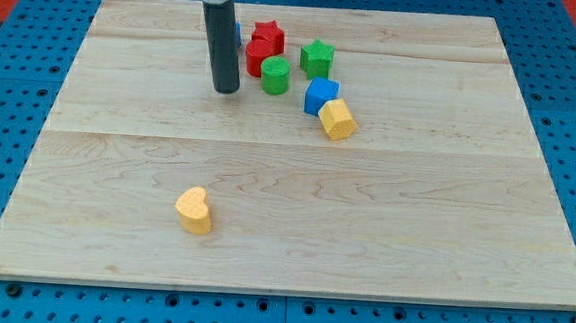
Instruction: Push the green circle into green star
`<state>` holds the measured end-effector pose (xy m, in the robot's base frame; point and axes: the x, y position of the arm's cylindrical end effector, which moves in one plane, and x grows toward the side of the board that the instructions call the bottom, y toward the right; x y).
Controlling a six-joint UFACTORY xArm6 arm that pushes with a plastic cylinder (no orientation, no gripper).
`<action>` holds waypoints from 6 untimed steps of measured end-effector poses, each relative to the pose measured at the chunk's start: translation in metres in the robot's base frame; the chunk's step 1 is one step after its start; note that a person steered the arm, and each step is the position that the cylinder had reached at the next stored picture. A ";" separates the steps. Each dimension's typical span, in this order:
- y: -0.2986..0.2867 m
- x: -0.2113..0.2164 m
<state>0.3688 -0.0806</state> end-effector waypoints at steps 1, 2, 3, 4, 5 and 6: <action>0.003 0.011; 0.005 -0.001; 0.037 -0.016; 0.066 -0.025; 0.074 -0.042; 0.074 -0.029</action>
